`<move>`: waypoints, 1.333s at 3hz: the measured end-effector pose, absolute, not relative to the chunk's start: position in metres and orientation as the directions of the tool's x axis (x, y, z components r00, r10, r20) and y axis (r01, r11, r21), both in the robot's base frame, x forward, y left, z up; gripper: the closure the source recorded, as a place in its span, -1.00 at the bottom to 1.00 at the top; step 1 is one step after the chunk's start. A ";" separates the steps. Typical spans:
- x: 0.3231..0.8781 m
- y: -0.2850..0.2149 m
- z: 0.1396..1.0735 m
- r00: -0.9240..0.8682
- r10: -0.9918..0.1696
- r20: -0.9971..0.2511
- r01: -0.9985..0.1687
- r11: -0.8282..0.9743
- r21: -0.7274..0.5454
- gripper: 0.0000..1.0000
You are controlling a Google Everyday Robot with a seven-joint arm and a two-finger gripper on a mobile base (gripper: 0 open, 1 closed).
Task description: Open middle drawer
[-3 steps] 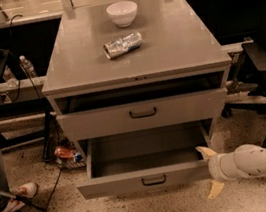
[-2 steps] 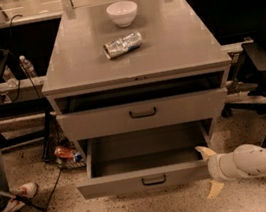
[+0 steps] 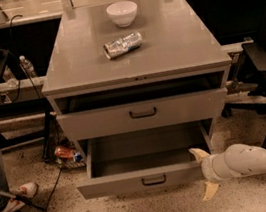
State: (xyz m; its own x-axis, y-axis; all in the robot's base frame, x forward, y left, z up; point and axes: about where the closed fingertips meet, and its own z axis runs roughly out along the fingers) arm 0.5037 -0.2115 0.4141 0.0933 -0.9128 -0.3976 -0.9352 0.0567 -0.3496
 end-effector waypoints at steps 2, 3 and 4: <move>0.503 -0.194 0.402 0.114 -0.934 -0.339 -0.948 0.000 -0.317 -1.00; 0.500 -0.196 0.405 0.109 -0.937 -0.332 -0.948 0.003 -0.319 -0.65; 0.489 -0.205 0.406 0.079 -0.938 -0.337 -0.951 0.030 -0.308 -0.17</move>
Offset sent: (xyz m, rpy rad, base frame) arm 0.0016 0.0216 -0.0153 -0.0965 0.0496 0.0470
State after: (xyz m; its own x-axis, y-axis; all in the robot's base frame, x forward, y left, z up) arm 0.4894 -0.2055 0.4064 0.0793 -0.9380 -0.3374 -0.9510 0.0303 -0.3077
